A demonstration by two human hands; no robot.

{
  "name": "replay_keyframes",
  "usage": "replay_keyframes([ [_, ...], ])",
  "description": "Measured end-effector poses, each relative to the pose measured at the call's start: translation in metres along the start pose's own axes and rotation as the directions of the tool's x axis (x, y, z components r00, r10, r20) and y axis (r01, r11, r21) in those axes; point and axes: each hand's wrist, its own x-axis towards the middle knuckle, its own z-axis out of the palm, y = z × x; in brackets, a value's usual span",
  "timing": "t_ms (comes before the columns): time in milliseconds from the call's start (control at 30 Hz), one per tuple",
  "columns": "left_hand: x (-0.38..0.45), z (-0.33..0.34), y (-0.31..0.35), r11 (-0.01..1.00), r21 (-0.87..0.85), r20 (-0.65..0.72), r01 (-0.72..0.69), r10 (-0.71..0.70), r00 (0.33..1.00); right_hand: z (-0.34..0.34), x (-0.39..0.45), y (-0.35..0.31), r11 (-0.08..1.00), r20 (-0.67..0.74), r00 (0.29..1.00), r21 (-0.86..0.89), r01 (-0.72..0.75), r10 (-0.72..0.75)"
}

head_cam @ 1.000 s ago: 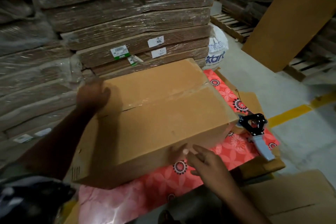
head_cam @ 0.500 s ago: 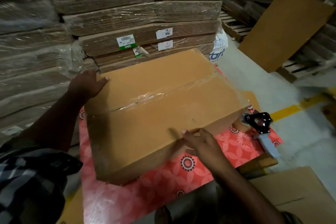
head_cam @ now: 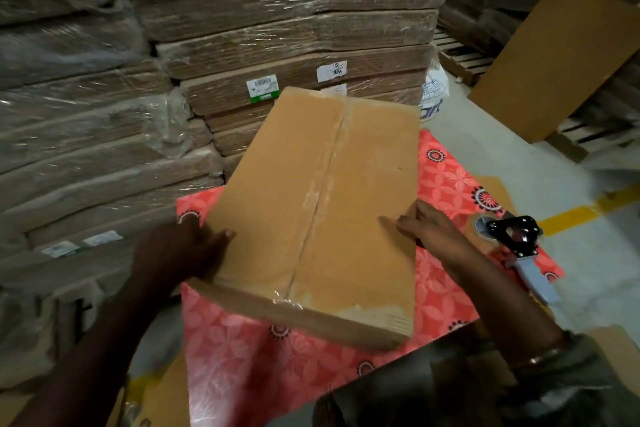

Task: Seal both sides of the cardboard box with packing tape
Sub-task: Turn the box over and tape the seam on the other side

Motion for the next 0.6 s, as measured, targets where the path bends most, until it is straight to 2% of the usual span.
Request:
replay_keyframes([
  [133, -0.014, 0.005, -0.007, 0.997, -0.070, 0.098, -0.030, 0.037, 0.994, -0.008, 0.005, 0.000, 0.997, 0.058, 0.998, -0.073, 0.031, -0.027],
  [233, -0.028, -0.003, 0.008, 0.992, -0.123, 0.182, -0.029, 0.052, 0.982, -0.004, 0.027, -0.009, 0.969, 0.105, 0.992, -0.231, 0.093, -0.070],
  [367, -0.052, -0.002, 0.024, 0.971, -0.240, 0.325, 0.004, 0.076, 0.943, -0.014, 0.052, 0.003, 0.943, 0.082, 0.994, -0.319, 0.096, -0.074],
  [500, -0.092, 0.017, 0.040, 0.840, -0.515, 0.425, 0.173, 0.075, 0.902, -0.012, 0.045, -0.004, 0.887, -0.028, 0.998, -0.459, 0.040, -0.059],
  [600, -0.116, 0.030, 0.050, 0.760, -0.610, 0.431, 0.225, 0.080, 0.899, -0.001, 0.046, -0.009, 0.792, -0.119, 0.993, -0.608, -0.055, -0.023],
])
